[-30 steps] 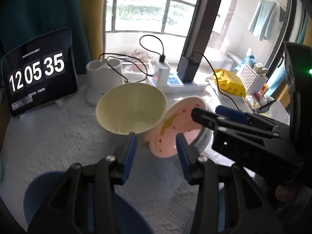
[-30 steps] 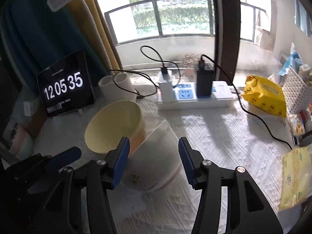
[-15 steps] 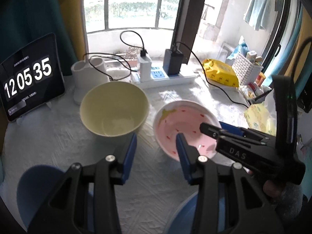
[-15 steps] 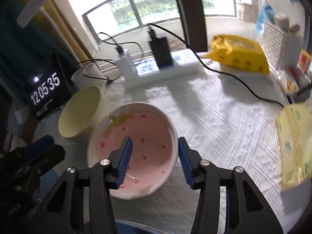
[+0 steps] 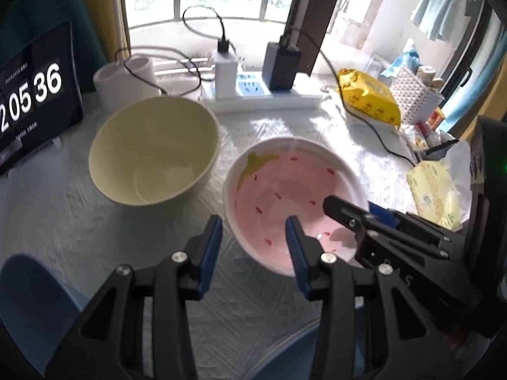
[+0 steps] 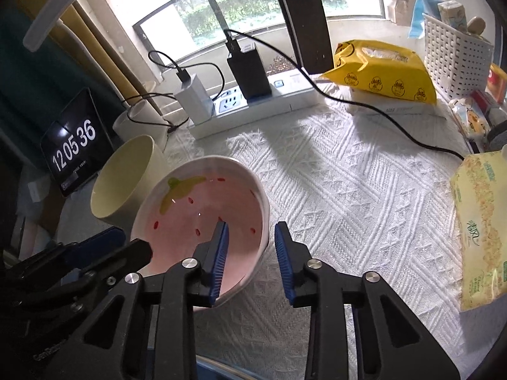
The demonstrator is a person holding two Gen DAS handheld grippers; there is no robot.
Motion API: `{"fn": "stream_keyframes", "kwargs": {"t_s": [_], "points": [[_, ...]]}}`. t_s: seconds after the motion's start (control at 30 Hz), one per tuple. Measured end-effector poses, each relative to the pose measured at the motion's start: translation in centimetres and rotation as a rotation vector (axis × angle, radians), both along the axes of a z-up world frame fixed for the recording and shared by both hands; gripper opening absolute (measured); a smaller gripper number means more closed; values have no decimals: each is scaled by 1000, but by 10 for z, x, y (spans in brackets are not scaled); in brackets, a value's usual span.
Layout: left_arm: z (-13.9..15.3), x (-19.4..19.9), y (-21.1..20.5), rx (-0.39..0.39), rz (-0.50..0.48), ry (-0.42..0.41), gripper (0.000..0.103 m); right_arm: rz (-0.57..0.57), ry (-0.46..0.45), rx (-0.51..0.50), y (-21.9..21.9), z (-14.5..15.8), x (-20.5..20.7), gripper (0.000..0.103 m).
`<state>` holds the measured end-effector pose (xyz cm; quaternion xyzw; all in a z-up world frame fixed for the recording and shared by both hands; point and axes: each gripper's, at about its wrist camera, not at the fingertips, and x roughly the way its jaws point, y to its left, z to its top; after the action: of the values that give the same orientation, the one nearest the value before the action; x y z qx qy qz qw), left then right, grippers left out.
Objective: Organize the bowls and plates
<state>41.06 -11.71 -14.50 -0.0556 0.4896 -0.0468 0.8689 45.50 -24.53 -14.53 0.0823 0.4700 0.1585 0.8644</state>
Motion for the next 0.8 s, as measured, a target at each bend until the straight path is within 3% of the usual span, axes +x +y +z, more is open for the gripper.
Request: {"fn": "stream_keyframes", "kwargs": {"t_s": [0.2,0.8], "points": [[-17,5,-4,-19,-13,55,36,6,14,5,1,-8,3,24],[-3,-9,-12,31,-65,-35,33,-8,-38,-32,0,2,-6,22]]}}
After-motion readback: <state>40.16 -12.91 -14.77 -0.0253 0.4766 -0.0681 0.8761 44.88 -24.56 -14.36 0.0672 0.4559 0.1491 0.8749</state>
